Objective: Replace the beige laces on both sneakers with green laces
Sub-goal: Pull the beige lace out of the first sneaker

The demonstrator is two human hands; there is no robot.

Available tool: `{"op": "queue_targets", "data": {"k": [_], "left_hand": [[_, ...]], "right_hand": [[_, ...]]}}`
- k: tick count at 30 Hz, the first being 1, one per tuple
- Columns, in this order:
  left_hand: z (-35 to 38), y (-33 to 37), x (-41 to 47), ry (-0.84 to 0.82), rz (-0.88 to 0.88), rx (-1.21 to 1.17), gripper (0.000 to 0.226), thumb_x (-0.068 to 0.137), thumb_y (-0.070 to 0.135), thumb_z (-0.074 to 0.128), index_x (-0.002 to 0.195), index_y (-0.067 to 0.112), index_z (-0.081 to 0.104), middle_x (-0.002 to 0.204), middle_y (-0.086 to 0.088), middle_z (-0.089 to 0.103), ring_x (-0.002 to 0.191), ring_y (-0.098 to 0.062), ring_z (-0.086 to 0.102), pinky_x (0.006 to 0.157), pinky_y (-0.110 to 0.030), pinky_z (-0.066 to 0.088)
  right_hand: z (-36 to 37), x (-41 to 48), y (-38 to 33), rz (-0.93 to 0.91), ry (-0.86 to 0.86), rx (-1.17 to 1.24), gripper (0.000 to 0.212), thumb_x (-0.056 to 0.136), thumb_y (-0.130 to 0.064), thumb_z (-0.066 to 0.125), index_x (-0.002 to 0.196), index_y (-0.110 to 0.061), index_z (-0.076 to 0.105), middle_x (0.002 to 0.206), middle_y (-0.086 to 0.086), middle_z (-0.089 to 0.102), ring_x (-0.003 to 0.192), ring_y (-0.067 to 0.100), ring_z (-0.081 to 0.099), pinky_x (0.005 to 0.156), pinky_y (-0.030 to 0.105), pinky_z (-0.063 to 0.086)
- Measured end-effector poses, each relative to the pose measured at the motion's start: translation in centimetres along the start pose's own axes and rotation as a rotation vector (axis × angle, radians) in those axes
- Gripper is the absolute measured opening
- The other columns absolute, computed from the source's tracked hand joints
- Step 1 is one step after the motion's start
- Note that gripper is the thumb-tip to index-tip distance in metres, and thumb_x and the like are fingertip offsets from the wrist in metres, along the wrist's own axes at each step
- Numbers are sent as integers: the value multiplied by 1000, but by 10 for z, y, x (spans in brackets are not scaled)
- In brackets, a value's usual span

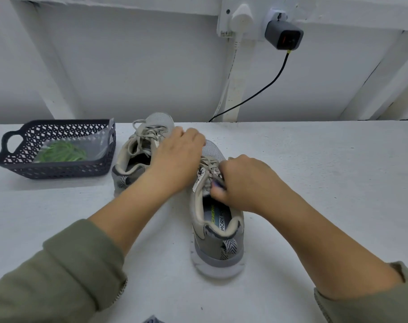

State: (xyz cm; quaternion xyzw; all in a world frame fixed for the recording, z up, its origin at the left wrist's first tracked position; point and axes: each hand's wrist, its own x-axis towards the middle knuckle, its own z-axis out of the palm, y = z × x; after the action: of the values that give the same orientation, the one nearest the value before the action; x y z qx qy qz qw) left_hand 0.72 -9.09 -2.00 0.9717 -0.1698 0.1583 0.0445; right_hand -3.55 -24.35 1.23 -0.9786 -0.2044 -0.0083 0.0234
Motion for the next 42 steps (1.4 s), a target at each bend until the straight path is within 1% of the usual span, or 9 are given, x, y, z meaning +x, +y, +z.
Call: {"op": "queue_targets", "data": {"k": [5, 13, 17, 21, 27, 29, 32, 36, 42], "left_hand": [[-22, -11, 9, -284, 115, -315, 15, 91, 39, 60, 100, 37, 71, 96, 9, 68, 98, -9, 38, 94, -36, 38], [-19, -12, 3, -21, -266, 432, 25, 87, 8, 43, 109, 11, 56, 112, -9, 53, 107, -30, 41, 79, -37, 30], [-20, -5, 9, -110, -53, -3, 34, 97, 27, 48, 130, 34, 53, 132, 6, 45, 120, -25, 30, 88, -39, 23], [-23, -6, 11, -363, 74, -109, 15, 93, 42, 57, 102, 41, 69, 104, 13, 65, 116, -11, 35, 93, -40, 18], [-22, -12, 9, 110, -127, 350, 17, 85, 24, 51, 92, 17, 64, 96, -1, 61, 100, -27, 45, 79, -40, 19], [-23, -11, 8, 77, -281, 395, 24, 81, 18, 53, 104, 14, 59, 107, -8, 53, 105, -30, 39, 84, -41, 22], [-21, -5, 11, -95, -74, 158, 36, 90, 30, 55, 126, 33, 55, 130, 5, 48, 119, -27, 32, 90, -41, 25], [-21, 0, 12, -328, 118, -42, 23, 93, 48, 54, 107, 40, 69, 110, 18, 61, 116, -14, 34, 96, -43, 23], [-20, -10, 5, 30, -178, 391, 20, 89, 27, 50, 103, 18, 63, 109, 0, 57, 107, -26, 41, 88, -41, 30]], "right_hand": [[10, -9, -4, 102, 91, 41, 21, 92, -32, 45, 80, -16, 36, 67, 0, 31, 71, 24, 36, 46, 27, 17], [16, -15, -5, 201, 139, 140, 19, 93, -29, 45, 83, -16, 37, 64, -3, 30, 69, 24, 40, 44, 28, 16], [16, -13, -8, 210, 133, 138, 18, 93, -28, 45, 83, -15, 37, 64, -3, 28, 70, 24, 39, 45, 27, 16], [15, -14, -10, 218, 133, 143, 18, 93, -29, 44, 84, -16, 36, 64, -4, 29, 70, 22, 39, 44, 27, 16], [16, -15, -8, 221, 144, 156, 18, 93, -29, 45, 84, -15, 38, 65, -2, 32, 70, 23, 41, 44, 27, 16], [17, -14, -9, 215, 140, 164, 18, 93, -28, 46, 84, -15, 37, 66, -2, 33, 71, 24, 42, 44, 26, 17], [17, -14, -9, 210, 131, 172, 20, 92, -29, 46, 83, -15, 36, 65, -2, 32, 71, 23, 41, 45, 26, 16], [17, -14, -9, 209, 127, 180, 20, 93, -31, 45, 83, -16, 35, 64, -4, 30, 69, 22, 41, 45, 26, 16], [17, -15, -7, 218, 132, 184, 20, 92, -29, 45, 82, -15, 36, 64, -3, 31, 70, 23, 40, 45, 27, 16]]}}
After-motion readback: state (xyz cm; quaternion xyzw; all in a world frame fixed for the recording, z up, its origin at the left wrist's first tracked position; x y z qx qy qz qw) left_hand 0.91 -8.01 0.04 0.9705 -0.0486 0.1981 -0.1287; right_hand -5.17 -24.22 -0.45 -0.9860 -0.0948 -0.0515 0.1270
